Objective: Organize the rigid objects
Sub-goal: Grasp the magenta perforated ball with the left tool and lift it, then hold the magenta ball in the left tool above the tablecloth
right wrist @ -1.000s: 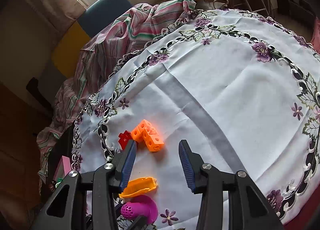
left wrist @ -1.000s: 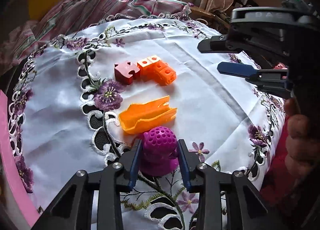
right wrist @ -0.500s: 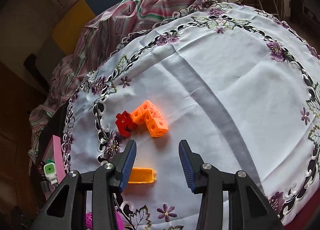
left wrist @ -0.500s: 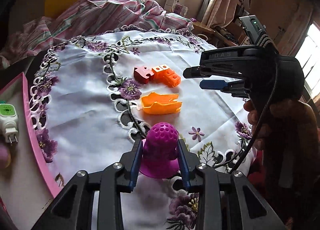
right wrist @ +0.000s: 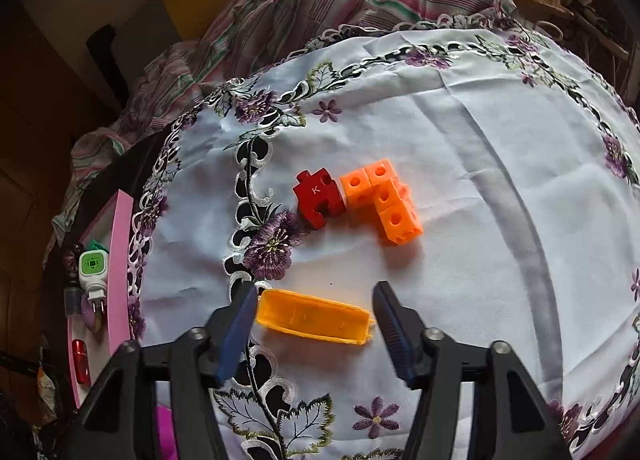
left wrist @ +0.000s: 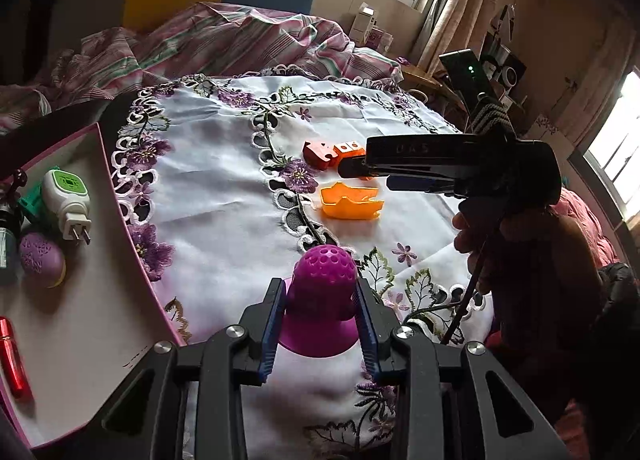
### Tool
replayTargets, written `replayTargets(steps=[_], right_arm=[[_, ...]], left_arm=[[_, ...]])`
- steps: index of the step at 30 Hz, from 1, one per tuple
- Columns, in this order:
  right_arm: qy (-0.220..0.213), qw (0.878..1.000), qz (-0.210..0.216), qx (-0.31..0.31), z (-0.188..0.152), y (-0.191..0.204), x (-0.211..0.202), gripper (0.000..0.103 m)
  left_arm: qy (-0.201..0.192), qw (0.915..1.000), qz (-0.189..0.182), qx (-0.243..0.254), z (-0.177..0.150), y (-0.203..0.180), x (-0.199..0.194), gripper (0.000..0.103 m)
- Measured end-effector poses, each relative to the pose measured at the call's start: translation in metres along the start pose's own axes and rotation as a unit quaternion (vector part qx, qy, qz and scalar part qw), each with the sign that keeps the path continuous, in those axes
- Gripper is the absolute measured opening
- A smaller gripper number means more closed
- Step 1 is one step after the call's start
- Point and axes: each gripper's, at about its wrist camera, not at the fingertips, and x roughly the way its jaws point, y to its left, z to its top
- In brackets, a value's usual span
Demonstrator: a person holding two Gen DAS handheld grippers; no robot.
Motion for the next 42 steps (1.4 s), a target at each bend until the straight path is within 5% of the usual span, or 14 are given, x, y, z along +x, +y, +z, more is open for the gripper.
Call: replayTargets(steps=[7, 22, 29, 42], right_arm=[[0.013, 0.997, -0.04, -0.067, -0.004, 0.019, 0.012, 0.077], [0.049, 0.991, -0.073, -0.097, -0.011, 0.028, 0.036, 0.079], [0.04, 0.985, -0.089, -0.144, -0.017, 0.041, 0.038, 0.072], [0.043, 0.986, -0.1, -0.127, -0.016, 0.035, 0.037, 0.072]], left_arm=[[-0.009, 0.9999, -0.002, -0.007, -0.003, 0.005, -0.013, 0.035], [-0.018, 0.9995, -0.012, -0.022, -0.004, 0.012, -0.02, 0.035], [-0.023, 0.9993, -0.013, -0.026, -0.004, 0.015, -0.024, 0.035], [-0.041, 0.9981, 0.02, -0.043, -0.005, 0.03, -0.042, 0.035]])
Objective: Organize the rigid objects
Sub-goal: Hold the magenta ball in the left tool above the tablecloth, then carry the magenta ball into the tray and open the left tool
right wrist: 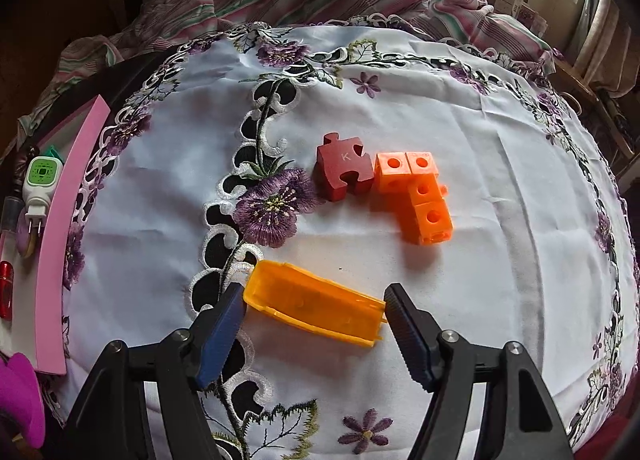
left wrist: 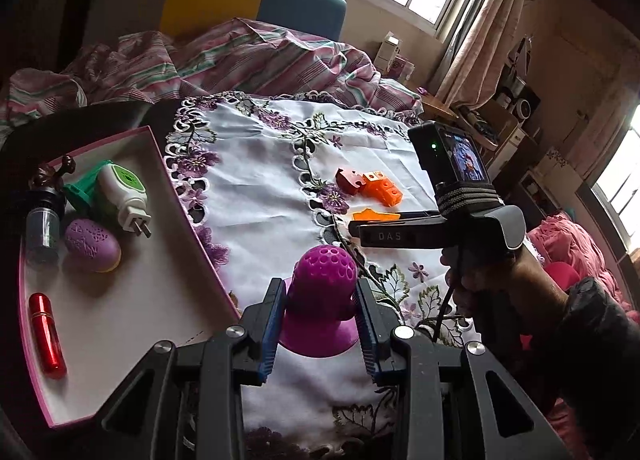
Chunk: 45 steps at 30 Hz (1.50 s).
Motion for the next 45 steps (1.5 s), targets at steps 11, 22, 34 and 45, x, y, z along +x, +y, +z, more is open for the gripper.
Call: replayTargets(steps=[11, 22, 34, 45], right_arm=[[0.0, 1.0, 0.002, 0.001, 0.0, 0.001, 0.0, 0.072], [-0.001, 1.0, -0.001, -0.005, -0.001, 0.001, 0.0, 0.072], [-0.002, 1.0, -0.003, -0.01, -0.001, 0.002, -0.001, 0.072], [-0.002, 1.0, -0.003, -0.014, -0.002, 0.002, -0.001, 0.072]], left_arm=[[-0.013, 0.9997, 0.02, -0.011, 0.001, 0.01, -0.014, 0.035], [-0.015, 0.9994, 0.026, -0.017, -0.001, 0.015, -0.02, 0.035], [-0.01, 0.9986, 0.032, -0.04, -0.007, 0.031, -0.021, 0.035], [-0.03, 0.9894, 0.068, -0.125, -0.003, 0.108, -0.039, 0.035]])
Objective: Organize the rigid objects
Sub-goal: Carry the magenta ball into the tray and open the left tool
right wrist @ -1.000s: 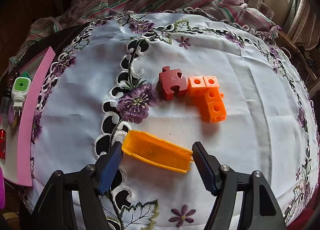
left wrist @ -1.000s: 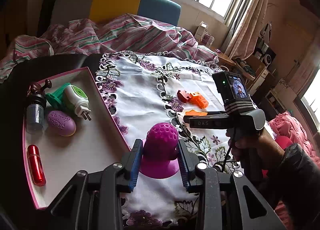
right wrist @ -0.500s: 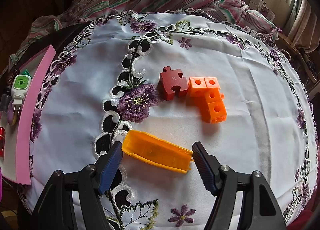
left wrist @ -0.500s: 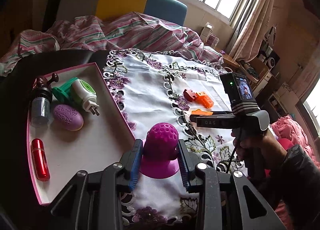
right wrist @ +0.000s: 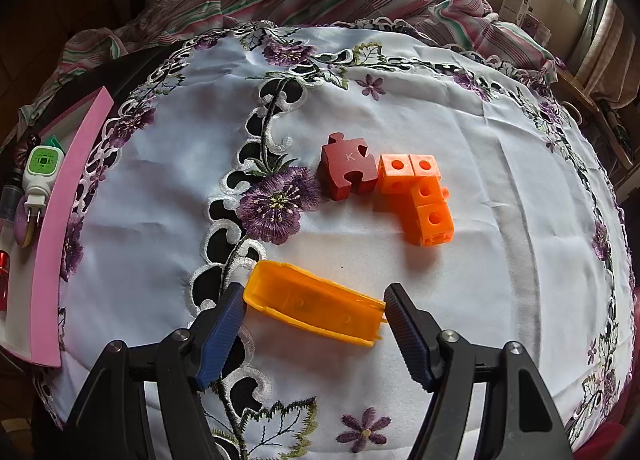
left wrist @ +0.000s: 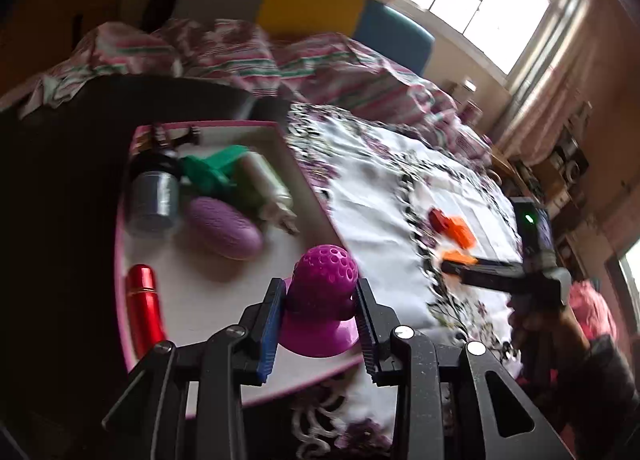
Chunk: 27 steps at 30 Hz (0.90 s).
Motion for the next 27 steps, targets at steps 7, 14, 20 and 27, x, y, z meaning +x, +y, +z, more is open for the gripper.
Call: replayTargets(steps=[7, 14, 20, 27], right_arm=[[0.001, 1.0, 0.0, -0.002, 0.0, 0.001, 0.0, 0.072], [0.001, 1.0, 0.0, -0.006, 0.001, 0.002, 0.0, 0.072], [0.001, 1.0, 0.0, -0.006, 0.001, 0.002, -0.001, 0.072], [0.002, 1.0, -0.001, -0.008, 0.001, 0.002, 0.0, 0.072]], left_arm=[[-0.009, 0.9972, 0.009, -0.074, 0.018, 0.043, 0.006, 0.035], [-0.004, 0.9883, 0.0, -0.152, 0.03, 0.072, 0.017, 0.035], [0.021, 0.9829, 0.02, -0.182, 0.028, 0.088, 0.029, 0.035], [0.024, 0.9901, 0.07, -0.119, 0.019, 0.085, 0.038, 0.039]])
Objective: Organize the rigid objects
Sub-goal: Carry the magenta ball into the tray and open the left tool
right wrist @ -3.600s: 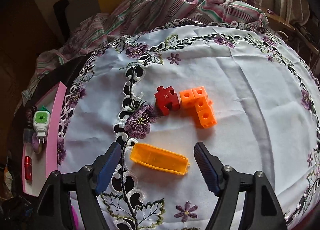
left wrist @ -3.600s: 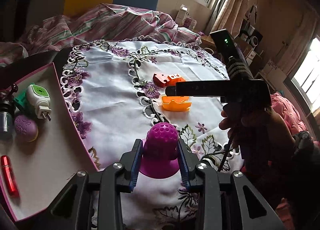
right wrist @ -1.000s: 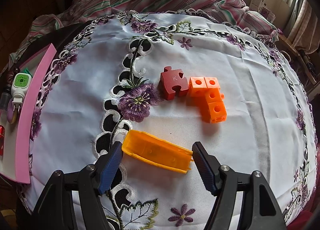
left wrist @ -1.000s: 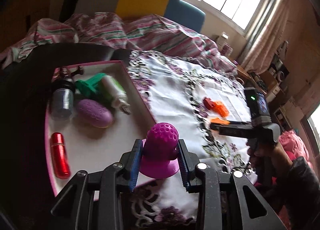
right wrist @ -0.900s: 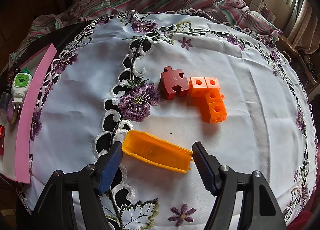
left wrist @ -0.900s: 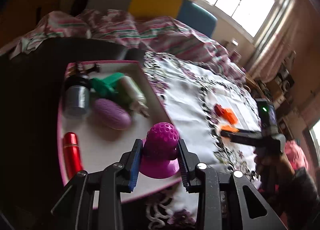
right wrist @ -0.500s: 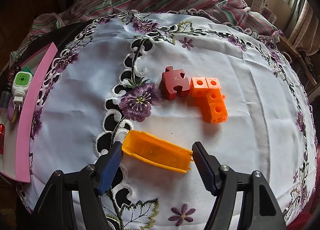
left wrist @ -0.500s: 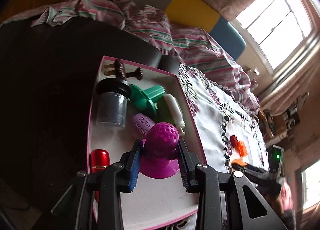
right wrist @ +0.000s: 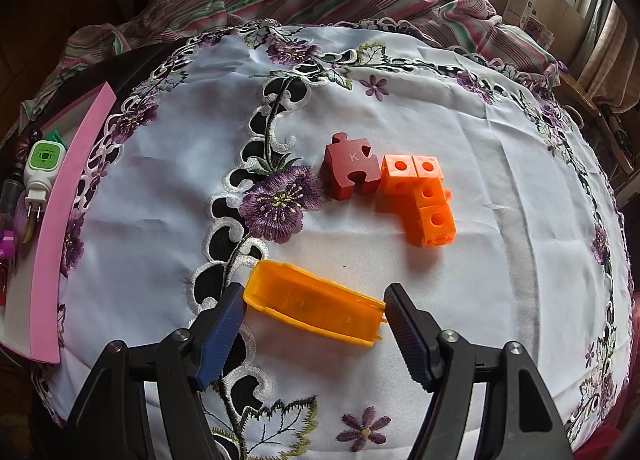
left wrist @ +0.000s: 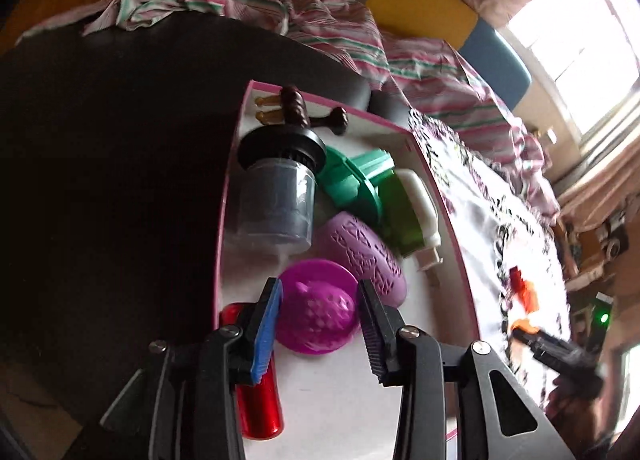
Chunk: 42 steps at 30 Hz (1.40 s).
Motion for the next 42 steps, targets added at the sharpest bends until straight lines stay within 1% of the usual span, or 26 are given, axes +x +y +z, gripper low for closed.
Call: replayTargets(steps=[3, 4, 5, 7, 8, 12, 15, 19, 26, 34, 39, 42], right_arm=[[0.0, 1.0, -0.001, -0.001, 0.0, 0.0, 0.0, 0.072], [0.0, 1.0, 0.0, -0.001, 0.0, 0.0, 0.0, 0.072], [0.0, 1.0, 0.0, -0.001, 0.0, 0.0, 0.0, 0.072], [0.0, 1.0, 0.0, -0.001, 0.0, 0.0, 0.001, 0.072], [0.0, 1.0, -0.001, -0.002, 0.0, 0.0, 0.001, 0.072], [0.0, 1.0, -0.001, -0.002, 0.0, 0.0, 0.001, 0.072], [0.0, 1.0, -0.001, -0.002, 0.0, 0.0, 0.001, 0.072], [0.0, 1.0, -0.003, -0.005, -0.001, 0.001, 0.001, 0.072], [0.0, 1.0, -0.002, -0.005, -0.001, 0.001, 0.001, 0.072], [0.0, 1.0, -0.002, -0.005, -0.002, 0.001, 0.0, 0.072], [-0.001, 1.0, -0.003, -0.006, -0.002, 0.001, 0.0, 0.072], [-0.001, 1.0, -0.003, -0.006, -0.002, 0.001, -0.001, 0.072]], left_arm=[[-0.008, 0.9997, 0.012, 0.02, -0.004, -0.004, -0.002, 0.04], [-0.011, 0.9996, 0.013, 0.024, -0.004, -0.005, -0.003, 0.042], [-0.017, 0.9993, 0.017, 0.029, -0.005, -0.007, -0.005, 0.045], [-0.032, 0.9987, 0.021, 0.035, -0.006, -0.01, -0.011, 0.059], [-0.038, 0.9984, 0.022, 0.035, -0.005, -0.01, -0.014, 0.06], [-0.06, 0.9967, 0.029, 0.046, -0.005, -0.013, -0.028, 0.061], [-0.067, 0.9957, 0.035, 0.054, -0.007, -0.017, -0.034, 0.062], [-0.065, 0.9946, 0.048, 0.065, -0.014, -0.022, -0.038, 0.062], [-0.069, 0.9902, 0.071, 0.098, -0.032, -0.032, -0.049, 0.062], [-0.069, 0.9874, 0.083, 0.116, -0.041, -0.039, -0.054, 0.063], [-0.069, 0.9866, 0.085, 0.12, -0.044, -0.043, -0.055, 0.065], [-0.072, 0.9859, 0.089, 0.122, -0.046, -0.044, -0.057, 0.07]])
